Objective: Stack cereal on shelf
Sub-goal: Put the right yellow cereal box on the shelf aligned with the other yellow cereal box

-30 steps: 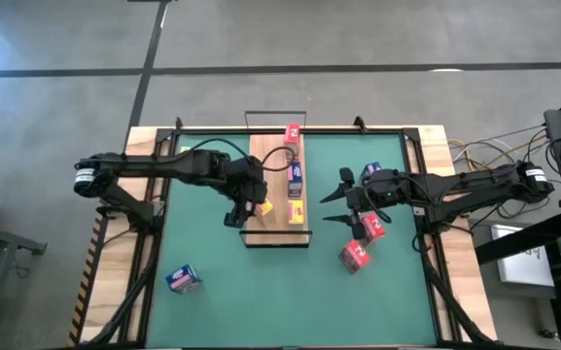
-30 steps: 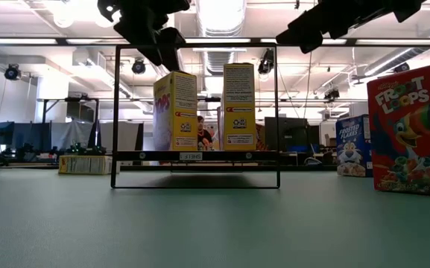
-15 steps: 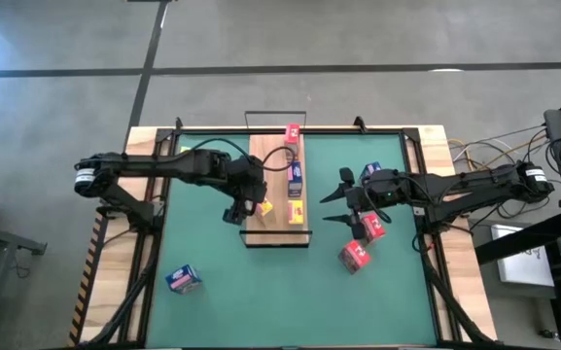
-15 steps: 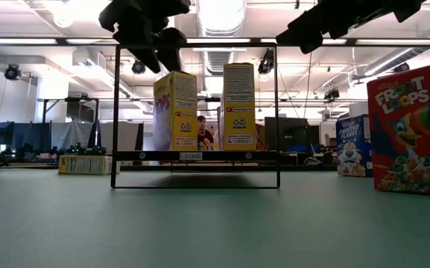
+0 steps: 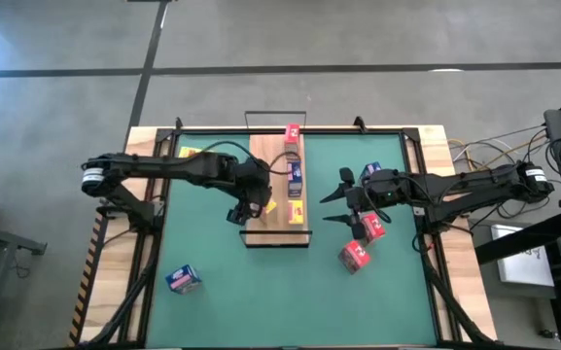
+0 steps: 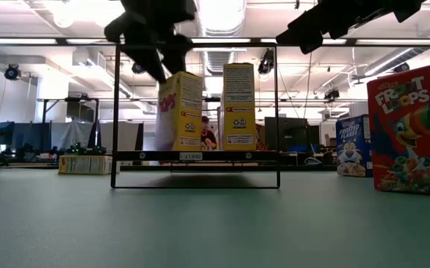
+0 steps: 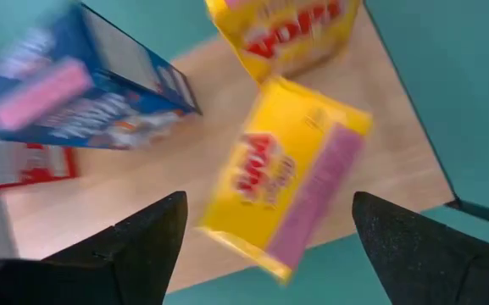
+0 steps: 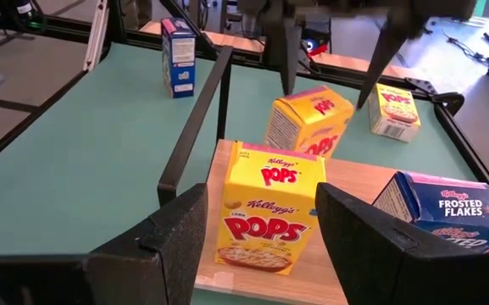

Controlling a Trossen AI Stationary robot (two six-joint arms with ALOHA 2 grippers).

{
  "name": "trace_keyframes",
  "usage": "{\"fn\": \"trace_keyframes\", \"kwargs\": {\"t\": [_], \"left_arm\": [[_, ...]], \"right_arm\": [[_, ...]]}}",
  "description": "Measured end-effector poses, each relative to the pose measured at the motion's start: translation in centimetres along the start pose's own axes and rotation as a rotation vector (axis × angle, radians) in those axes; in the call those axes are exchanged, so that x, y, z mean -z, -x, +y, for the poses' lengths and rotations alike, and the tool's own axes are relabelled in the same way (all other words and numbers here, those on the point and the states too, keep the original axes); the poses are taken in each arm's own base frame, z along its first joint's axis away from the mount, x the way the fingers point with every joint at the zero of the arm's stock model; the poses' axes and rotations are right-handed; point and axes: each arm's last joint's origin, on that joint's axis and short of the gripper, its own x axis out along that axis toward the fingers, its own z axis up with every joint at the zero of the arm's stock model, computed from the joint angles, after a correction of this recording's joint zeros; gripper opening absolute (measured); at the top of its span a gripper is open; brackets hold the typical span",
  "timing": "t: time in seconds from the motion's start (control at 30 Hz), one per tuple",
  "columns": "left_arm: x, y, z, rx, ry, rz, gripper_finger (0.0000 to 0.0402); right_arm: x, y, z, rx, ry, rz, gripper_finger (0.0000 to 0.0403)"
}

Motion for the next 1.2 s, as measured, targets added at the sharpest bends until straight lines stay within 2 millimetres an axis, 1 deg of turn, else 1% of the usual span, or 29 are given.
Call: {"fn": "trace_keyframes", "kwargs": {"t": [0.07, 0.3, 0.57, 0.9, 1.2], "left_arm": [[0.0, -0.7, 0.0, 0.008, -0.015, 0.018, 0.0315], [-0.1, -1.7, 0.0, 0.024, -0.047, 0.046, 0.0313], [-0.1, -1.6, 0.0, 0.023, -0.071, 0.042, 0.0311], [-0.1, -1.6, -0.1, 0.025, -0.159, 0.041, 0.0310], [-0.1, -1.6, -0.1, 0.025, -0.164, 0.041, 0.0310]], "right_arm": [[0.0, 0.0, 0.0, 0.000, 0.000, 0.000, 0.0210], [0.0, 0.0, 0.0, 0.000, 0.000, 0.001, 0.0210], [0.0, 0.0, 0.0, 0.001, 0.000, 0.004, 0.0210], [0.1, 0.0, 0.0, 0.001, 0.000, 0.005, 0.0210], [0.1, 0.0, 0.0, 0.001, 0.000, 0.007, 0.0210]]}}
